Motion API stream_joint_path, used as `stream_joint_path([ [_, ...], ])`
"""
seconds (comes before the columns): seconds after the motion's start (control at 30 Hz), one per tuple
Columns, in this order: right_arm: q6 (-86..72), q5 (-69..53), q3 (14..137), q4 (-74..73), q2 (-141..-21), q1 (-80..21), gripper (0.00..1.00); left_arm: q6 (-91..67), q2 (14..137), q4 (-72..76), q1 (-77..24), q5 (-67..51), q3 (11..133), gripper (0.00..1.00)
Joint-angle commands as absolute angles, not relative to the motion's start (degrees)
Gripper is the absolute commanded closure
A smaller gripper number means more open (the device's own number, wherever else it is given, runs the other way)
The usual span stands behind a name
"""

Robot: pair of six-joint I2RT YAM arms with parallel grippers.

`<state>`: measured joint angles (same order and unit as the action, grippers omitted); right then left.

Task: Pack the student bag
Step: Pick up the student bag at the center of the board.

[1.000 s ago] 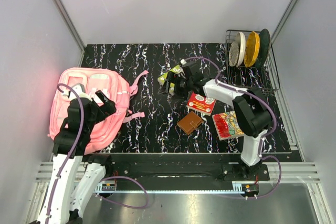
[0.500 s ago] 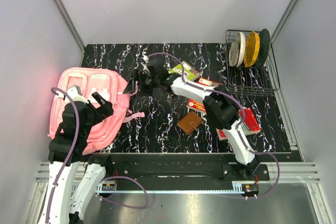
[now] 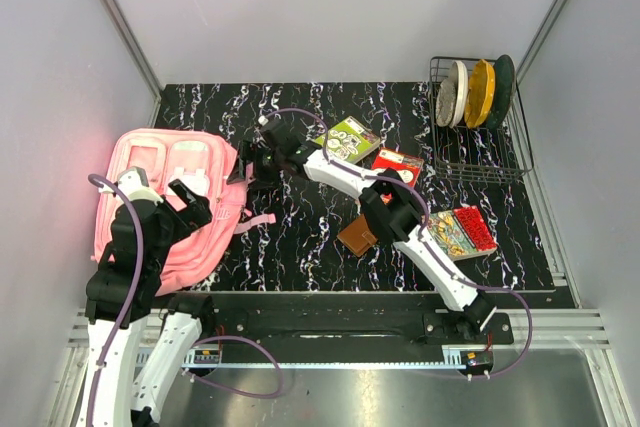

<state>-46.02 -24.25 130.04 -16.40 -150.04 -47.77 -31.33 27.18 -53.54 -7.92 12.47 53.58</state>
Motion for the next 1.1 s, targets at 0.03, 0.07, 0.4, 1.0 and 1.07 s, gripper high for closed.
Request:
stream_joint_path([
  [0.03,-44.2,-23.6,140.3,-20.8,-154.4,-47.8,0.11,-30.7,27.2,-52.7,-7.8,13.6,55.5,0.01],
  [0.07,-44.2,-23.3,141.0,-21.4,-154.8,-47.8,0.12,-30.7,27.2,-52.6,-7.8,13.5,55.5,0.01],
  [0.4,-46.2,-24.3,141.3,-17.1,-156.6,-47.8,0.39,-30.7,26.7,-52.7,-7.8,12.6,55.1,0.01],
  [1.0,-45.0,-16.8,139.8,-15.7,-143.1,-44.9,1.00,-32.0,26.7,-53.7,-7.9,10.5,53.9,0.01],
  [1.07,-45.5,-14.5,138.1,-15.6,-139.9,-44.4,1.00,-31.4,27.7,-53.4,-7.8,8.4,53.9,0.01],
])
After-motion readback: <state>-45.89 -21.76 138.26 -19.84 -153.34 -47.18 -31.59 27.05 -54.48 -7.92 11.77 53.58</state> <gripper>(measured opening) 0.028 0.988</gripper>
